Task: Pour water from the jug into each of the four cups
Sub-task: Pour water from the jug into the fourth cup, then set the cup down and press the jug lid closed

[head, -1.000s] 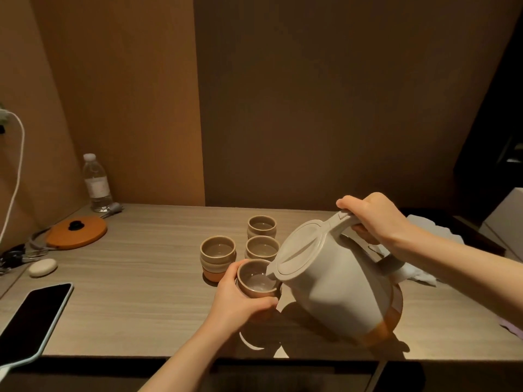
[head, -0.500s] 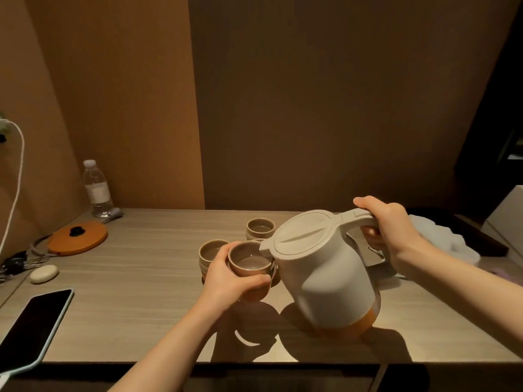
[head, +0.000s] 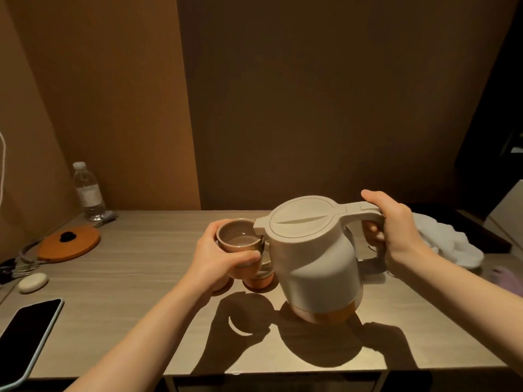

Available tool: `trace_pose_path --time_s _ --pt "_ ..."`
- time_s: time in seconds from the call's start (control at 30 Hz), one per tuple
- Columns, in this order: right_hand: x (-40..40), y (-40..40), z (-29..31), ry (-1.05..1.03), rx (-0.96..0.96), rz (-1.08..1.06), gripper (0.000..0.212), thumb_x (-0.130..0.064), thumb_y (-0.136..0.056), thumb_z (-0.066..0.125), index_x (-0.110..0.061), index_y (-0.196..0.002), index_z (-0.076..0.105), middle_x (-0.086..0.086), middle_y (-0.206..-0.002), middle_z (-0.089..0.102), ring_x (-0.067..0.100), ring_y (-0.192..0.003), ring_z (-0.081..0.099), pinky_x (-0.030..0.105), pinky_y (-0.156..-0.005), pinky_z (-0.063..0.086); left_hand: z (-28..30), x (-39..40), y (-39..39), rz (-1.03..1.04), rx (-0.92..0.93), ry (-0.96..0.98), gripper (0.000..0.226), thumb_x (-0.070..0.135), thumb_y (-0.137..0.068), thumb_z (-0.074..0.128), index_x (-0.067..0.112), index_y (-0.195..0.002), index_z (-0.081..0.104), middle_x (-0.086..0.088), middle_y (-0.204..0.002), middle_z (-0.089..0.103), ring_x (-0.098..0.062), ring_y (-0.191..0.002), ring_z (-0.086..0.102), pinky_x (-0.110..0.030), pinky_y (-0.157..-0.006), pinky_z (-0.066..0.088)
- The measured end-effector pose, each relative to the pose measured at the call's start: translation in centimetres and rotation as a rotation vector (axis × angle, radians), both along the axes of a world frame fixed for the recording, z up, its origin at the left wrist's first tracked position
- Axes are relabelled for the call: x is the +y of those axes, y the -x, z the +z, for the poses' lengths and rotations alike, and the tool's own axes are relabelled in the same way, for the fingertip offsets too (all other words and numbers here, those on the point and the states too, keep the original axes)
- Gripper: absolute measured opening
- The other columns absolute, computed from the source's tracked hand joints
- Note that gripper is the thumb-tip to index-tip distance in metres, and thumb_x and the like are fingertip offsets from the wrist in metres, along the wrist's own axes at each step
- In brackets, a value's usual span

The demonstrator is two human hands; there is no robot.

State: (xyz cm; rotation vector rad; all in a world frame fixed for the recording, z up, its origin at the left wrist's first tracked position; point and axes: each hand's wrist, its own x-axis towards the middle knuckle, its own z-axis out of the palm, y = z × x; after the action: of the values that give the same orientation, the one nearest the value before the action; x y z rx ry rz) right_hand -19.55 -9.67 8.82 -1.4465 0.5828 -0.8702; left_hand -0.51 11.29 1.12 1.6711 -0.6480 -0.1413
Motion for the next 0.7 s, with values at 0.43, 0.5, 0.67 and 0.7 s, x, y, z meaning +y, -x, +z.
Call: trace_pose_path --time_s 0.43,0.5,0.67,0.7 --pt "-1.5 -1.0 0.5 -0.068 -0.077 -0.071 0.048 -0.047 -0.083 0.059 -0.022 -0.043 0.059 -0.005 -0.047 0.054 0.005 -0.041 0.047 0.022 -0.046 0.034 2.0 -2.7 -6.3 0.075 0.008 -0.072 0.075 0.03 -0.054 0.091 0.031 -0.115 0.046 0.014 -0.105 0.053 -0.008 -0.096 0.054 -0.022 -0.067 0.045" --pt "-1.7 -1.2 0.5 -0.072 -0.073 -0.078 0.048 -0.045 -0.086 0.059 -0.021 -0.045 0.058 -0.004 -0.047 0.053 0.005 -0.041 0.046 0.022 -0.047 0.034 1.8 -3.2 -7.5 0.107 0.035 -0.086 0.077 0.028 -0.056 0.091 0.028 -0.118 0.044 0.009 -0.109 0.052 -0.012 -0.1 0.052 -0.024 -0.068 0.045" --pt "-2.8 -2.1 0.2 -0.079 -0.063 -0.091 0.048 -0.042 -0.087 0.059 -0.019 -0.045 0.057 -0.001 -0.048 0.051 0.007 -0.044 0.045 0.024 -0.049 0.033 1.1 -4.9 -10.7 0.172 0.069 -0.121 0.083 0.024 -0.059 0.09 0.02 -0.126 0.041 0.001 -0.116 0.048 -0.018 -0.105 0.048 -0.032 -0.078 0.045" --pt "-3.0 -2.3 0.1 -0.078 -0.06 -0.092 0.046 -0.043 -0.087 0.059 -0.018 -0.048 0.059 0.003 -0.053 0.053 0.011 -0.049 0.047 0.026 -0.052 0.035 0.9 -5.1 -11.3 0.184 0.078 -0.134 0.084 0.024 -0.059 0.089 0.019 -0.127 0.04 0.0 -0.117 0.048 -0.018 -0.105 0.047 -0.033 -0.08 0.045"
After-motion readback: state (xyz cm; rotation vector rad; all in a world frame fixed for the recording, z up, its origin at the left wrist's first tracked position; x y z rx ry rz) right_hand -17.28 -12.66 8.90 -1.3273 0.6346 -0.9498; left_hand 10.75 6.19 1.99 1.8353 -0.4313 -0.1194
